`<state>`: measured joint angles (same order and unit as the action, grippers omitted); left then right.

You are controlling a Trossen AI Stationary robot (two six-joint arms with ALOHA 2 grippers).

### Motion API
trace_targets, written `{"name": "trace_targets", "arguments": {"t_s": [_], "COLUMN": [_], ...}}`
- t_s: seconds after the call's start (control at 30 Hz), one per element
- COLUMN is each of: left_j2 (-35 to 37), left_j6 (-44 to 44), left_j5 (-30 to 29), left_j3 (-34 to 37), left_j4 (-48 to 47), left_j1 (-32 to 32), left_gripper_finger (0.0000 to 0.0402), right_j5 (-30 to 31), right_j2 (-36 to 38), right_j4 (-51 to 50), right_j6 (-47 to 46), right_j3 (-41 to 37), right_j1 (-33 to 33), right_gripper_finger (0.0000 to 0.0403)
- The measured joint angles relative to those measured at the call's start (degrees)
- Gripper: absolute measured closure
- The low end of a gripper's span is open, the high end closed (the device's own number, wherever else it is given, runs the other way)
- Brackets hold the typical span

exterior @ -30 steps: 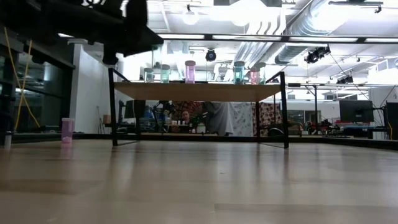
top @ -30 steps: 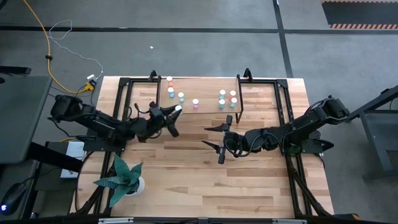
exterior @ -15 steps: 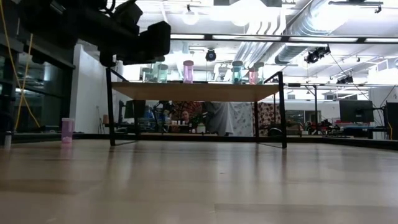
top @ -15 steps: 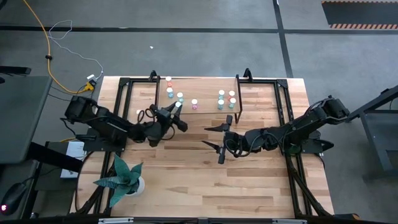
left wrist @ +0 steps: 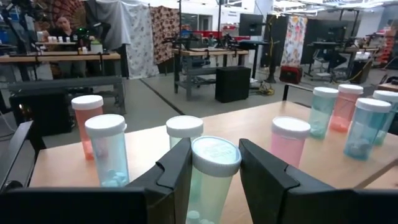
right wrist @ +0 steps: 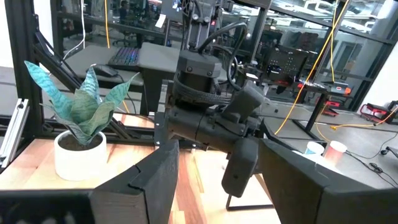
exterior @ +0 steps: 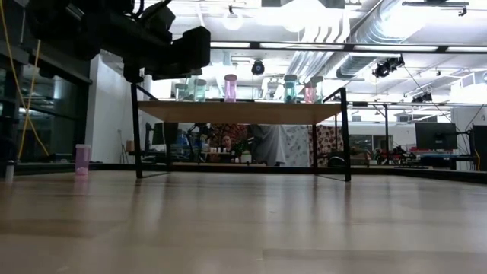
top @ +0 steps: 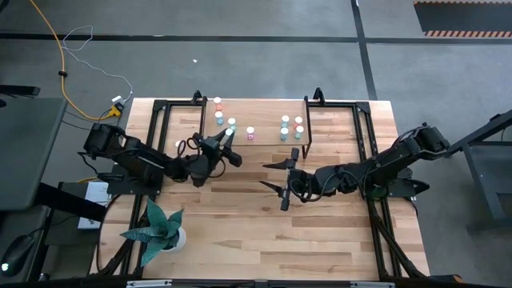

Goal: Pick and place medicine bottles onto shelf by color
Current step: Put the green pill bottle on the shelf, then put the pink pill bottle on the shelf

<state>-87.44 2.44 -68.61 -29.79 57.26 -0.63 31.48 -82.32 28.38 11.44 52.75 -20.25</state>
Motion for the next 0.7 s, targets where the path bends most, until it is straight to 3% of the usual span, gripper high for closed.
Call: {"name": "trace_targets", "arguments": {"t_s": [0.37, 0.7], "left_j2": [0.07, 0.03], "left_j6": [1.75, 1.43], "left_j5": [3.90, 3.66], "left_j3": [-0.01, -0.01], "left_j4": [0.10, 0.01], "left_j1": [1.14, 1.14], "left_gripper_finger": [0.0293, 0.0243], "right_j5": [0.00, 0.00], "right_j2": [0.00, 0.00], "right_j4": [0.00, 0.02], "right_j6": [0.00, 0.00], "right_j3": [0.00, 0.00], "right_j1": [0.00, 0.00], "right_gripper_finger": [0.0191, 0.0191]}}
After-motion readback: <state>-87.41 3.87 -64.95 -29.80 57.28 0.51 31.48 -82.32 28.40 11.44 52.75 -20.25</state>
